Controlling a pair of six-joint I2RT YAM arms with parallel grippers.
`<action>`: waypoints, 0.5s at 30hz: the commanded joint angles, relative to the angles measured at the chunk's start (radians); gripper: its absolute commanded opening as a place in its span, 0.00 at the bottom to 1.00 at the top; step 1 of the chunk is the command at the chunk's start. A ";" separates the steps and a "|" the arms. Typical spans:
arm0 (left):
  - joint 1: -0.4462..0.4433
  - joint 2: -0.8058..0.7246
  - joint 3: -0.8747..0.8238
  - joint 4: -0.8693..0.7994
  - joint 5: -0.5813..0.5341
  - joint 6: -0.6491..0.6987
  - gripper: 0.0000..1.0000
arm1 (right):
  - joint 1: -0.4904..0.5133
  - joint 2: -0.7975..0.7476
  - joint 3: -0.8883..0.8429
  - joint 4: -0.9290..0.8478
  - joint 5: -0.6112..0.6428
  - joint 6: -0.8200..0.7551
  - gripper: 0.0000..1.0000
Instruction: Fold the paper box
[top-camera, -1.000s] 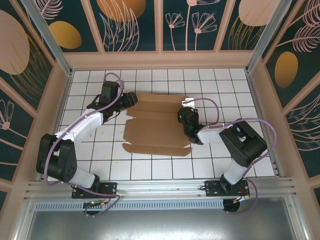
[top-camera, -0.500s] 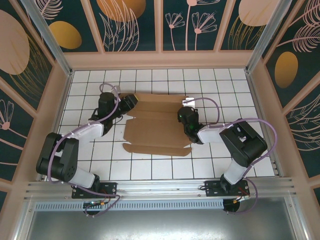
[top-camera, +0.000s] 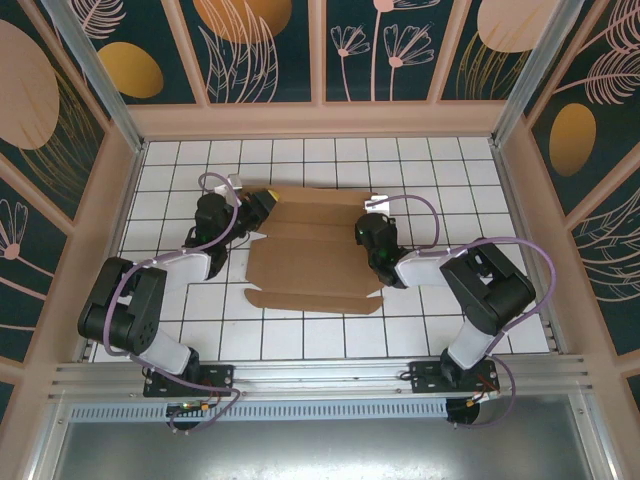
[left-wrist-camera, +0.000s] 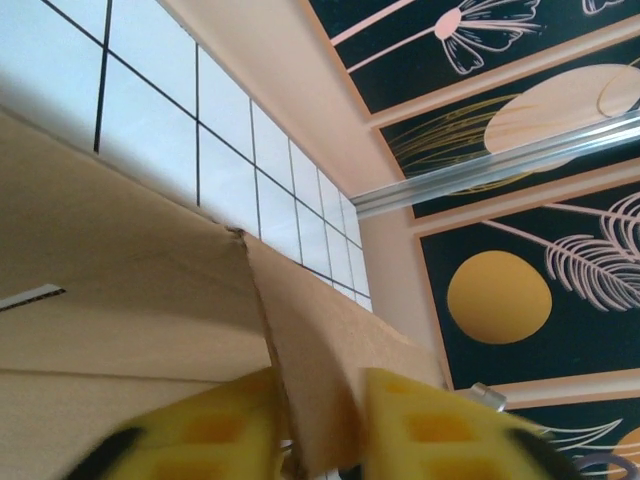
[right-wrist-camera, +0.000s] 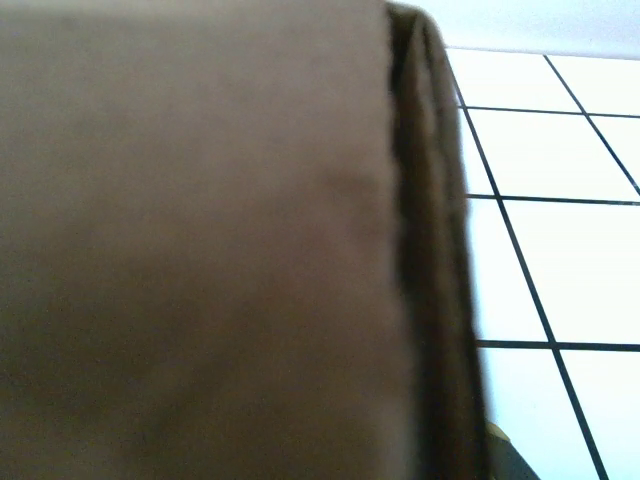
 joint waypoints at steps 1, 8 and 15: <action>-0.002 -0.063 -0.019 -0.103 -0.036 0.072 0.45 | 0.008 -0.019 0.019 -0.015 0.040 -0.017 0.00; -0.003 -0.360 -0.055 -0.455 -0.302 0.239 0.43 | 0.009 -0.031 0.020 -0.029 0.070 -0.031 0.00; -0.025 -0.372 -0.134 -0.552 -0.332 0.292 0.13 | 0.008 -0.032 0.027 -0.034 0.045 -0.026 0.00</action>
